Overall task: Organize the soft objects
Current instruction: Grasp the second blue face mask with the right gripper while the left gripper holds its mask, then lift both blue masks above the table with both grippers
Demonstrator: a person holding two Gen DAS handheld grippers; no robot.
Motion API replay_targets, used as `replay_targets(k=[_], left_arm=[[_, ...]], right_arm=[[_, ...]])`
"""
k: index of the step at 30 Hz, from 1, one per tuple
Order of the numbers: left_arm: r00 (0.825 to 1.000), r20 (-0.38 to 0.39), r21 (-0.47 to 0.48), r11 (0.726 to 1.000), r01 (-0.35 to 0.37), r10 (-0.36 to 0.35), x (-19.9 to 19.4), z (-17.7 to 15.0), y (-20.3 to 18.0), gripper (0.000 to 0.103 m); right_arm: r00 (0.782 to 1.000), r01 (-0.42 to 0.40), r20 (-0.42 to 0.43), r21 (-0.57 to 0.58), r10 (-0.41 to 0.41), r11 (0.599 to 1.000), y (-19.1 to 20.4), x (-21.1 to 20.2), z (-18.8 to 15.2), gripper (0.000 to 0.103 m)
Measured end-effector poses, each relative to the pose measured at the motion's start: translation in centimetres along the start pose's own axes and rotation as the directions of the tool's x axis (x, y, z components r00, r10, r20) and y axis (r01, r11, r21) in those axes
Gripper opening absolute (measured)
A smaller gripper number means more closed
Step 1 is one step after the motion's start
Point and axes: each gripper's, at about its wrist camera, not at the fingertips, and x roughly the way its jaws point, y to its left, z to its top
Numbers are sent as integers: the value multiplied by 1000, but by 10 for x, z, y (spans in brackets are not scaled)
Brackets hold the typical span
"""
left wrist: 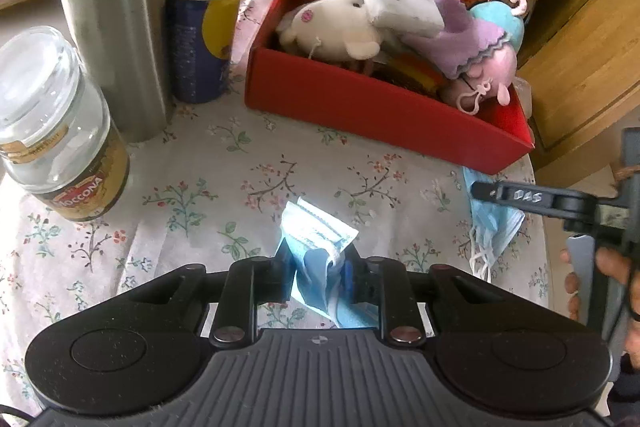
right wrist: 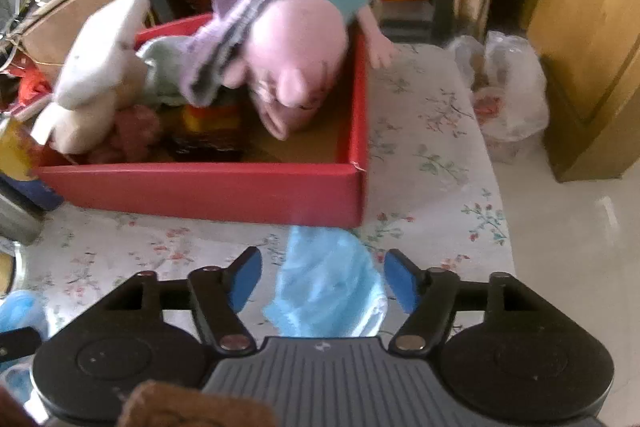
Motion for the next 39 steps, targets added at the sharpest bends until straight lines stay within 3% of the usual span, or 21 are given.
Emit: replay_targets(k=[2,6,8,13,16,27,39], left_arm=[[1000,-7,0,1000,-3,3,2,0,0,23],[1000,-11,2,1000,-1,1,4,1,-1,24],[1000,-12,3,1000,1,0,4,1,-1,25],[1000,-12,4,1000,5,-5,3,1,-3,26],[1000,-8,10,1000,18,-17,0,2,-6,27],[999,12,22,998,52,-53,-11,4,-11,28],[1000,-10,71,997,5,-4,-3,-4,-20,29]], right_arm=[[999,-6,-37,1,6,1000,0,11,-2,44],[1000,9,-28,-30,-10,1000,3,15,-3,47],[1000,8,-27,-36,-9,999,3,14,-3,43],[999,-9,-33,-85,6,996,5,6,-9,9],[999,-31,-42,-90,28,995,4,0,-17,0],[983,-177,-59,-24,176,984,-9,-34,-45,0],[975,-218,-53,-63,215,974,3,-63,-67,0]])
